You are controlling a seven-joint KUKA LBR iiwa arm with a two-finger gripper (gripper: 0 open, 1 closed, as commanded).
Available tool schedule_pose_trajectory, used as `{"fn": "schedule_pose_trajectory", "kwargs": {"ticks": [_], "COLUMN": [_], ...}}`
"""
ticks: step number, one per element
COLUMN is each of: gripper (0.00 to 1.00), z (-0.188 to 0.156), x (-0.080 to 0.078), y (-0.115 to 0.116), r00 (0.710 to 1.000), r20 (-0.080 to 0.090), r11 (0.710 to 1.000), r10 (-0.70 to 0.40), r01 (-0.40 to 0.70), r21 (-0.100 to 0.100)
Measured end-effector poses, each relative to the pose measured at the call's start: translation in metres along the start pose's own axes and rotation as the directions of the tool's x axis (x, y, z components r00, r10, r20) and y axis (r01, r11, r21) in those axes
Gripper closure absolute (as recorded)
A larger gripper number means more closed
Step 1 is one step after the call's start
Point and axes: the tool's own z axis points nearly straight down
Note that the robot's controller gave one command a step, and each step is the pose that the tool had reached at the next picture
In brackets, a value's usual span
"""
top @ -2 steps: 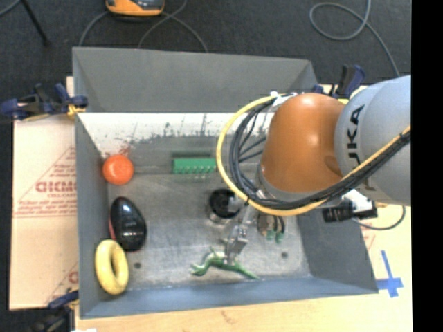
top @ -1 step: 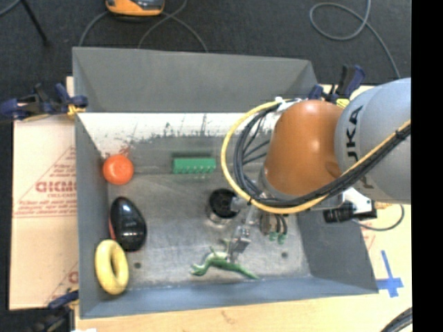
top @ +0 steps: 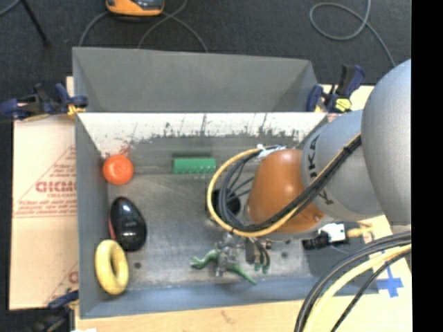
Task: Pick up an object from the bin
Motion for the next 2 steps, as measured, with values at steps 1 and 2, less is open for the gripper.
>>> {"fn": "schedule_pose_trajectory", "kwargs": {"ticks": [1, 2], "gripper": [1.0, 1.0], "z": [0.0, -0.0002], "x": [0.0, -0.0005], "y": [0.0, -0.0013], "r00": [1.0, 1.0], "r20": [0.0, 0.0], "r11": [1.0, 1.0], "r10": [0.001, -0.01], "r01": [-0.001, 0.01], "r21": [0.0, -0.003]}}
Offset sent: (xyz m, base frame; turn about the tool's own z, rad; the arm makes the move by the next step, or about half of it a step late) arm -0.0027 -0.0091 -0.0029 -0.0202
